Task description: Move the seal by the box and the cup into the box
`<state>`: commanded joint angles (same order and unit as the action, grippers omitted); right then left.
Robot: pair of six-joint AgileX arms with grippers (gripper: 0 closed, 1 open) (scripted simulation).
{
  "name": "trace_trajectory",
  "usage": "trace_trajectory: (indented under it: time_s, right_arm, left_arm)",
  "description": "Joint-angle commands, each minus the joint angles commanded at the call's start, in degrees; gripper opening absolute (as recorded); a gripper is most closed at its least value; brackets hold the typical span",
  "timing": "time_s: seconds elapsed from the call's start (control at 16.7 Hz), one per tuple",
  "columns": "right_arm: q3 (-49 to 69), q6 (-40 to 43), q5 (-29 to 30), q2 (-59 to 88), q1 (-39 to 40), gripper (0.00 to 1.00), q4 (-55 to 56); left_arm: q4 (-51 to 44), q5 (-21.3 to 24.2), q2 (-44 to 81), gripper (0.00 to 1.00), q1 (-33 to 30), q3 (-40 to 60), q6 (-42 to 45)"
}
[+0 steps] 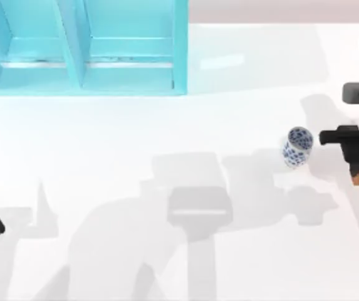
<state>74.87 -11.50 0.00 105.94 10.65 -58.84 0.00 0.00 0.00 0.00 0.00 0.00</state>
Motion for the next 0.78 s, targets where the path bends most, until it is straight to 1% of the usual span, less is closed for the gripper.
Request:
trace_trajectory:
  time_s: [0.48, 0.54, 0.78]
  right_arm:
    - [0.0, 0.0, 0.0, 0.0, 0.0, 0.98, 0.0]
    - [0.0, 0.0, 0.0, 0.0, 0.0, 1.0, 0.0]
    - [0.0, 0.0, 0.0, 0.0, 0.0, 1.0, 0.0]
  left_arm:
    - [0.0, 0.0, 0.0, 1.0, 0.0, 0.0, 0.0]
    - [0.0, 0.0, 0.0, 1.0, 0.0, 0.0, 0.0]
    - [0.0, 0.0, 0.0, 1.0, 0.0, 0.0, 0.0]
